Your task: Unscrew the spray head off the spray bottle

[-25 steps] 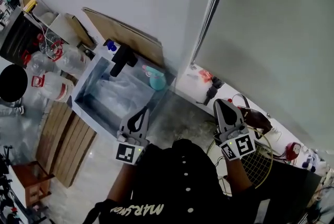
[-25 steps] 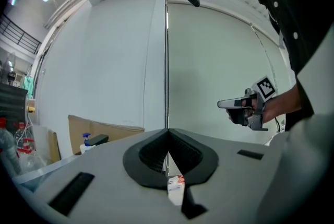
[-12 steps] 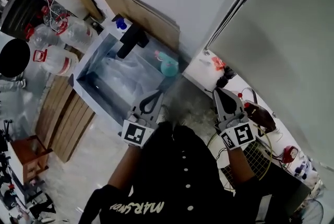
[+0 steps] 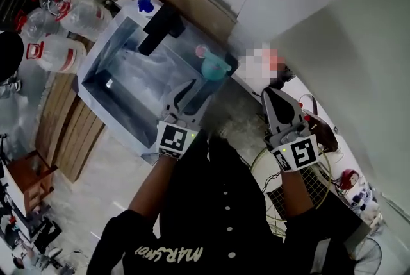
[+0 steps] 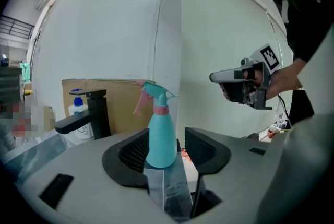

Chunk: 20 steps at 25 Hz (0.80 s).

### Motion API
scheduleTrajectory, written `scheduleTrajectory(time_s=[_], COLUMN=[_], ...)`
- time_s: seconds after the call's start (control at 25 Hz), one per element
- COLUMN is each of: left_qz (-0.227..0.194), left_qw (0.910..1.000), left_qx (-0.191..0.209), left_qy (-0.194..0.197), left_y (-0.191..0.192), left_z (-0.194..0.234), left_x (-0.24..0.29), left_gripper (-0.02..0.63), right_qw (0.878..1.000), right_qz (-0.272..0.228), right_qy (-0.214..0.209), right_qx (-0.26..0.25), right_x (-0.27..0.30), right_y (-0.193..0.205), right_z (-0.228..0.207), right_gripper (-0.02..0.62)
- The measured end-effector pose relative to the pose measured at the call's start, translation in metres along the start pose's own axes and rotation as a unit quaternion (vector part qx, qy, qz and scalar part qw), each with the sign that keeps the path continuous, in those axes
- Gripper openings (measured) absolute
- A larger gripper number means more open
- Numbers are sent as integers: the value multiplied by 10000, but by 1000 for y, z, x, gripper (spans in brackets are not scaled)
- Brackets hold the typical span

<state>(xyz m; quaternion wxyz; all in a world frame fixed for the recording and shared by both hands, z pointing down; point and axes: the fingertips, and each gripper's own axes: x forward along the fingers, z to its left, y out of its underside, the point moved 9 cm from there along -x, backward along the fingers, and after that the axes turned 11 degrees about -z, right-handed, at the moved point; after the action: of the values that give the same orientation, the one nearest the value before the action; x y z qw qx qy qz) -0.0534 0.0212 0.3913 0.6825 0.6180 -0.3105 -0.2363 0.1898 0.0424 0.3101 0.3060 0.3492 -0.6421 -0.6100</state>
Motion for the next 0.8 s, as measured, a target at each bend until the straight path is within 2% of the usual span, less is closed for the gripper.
scheduleTrajectory(time_s=[0.2, 0.64, 0.8], left_qz=[166, 71, 188], left_qw=[9998, 9998, 9995], left_qx=[-58, 172, 203], left_qy=[131, 120, 177], left_y=[21, 35, 43], left_z=[13, 18, 19], left_x=[34, 86, 96], left_gripper=[337, 385, 388], right_qw=[9998, 9989, 9987], right_qz=[47, -18, -31], right_qy=[-169, -458, -505], right_qx=[-59, 46, 59], right_x=[24, 52, 57], right_y=[11, 21, 23], right_z=[-6, -11, -13], right_gripper=[11, 12, 11])
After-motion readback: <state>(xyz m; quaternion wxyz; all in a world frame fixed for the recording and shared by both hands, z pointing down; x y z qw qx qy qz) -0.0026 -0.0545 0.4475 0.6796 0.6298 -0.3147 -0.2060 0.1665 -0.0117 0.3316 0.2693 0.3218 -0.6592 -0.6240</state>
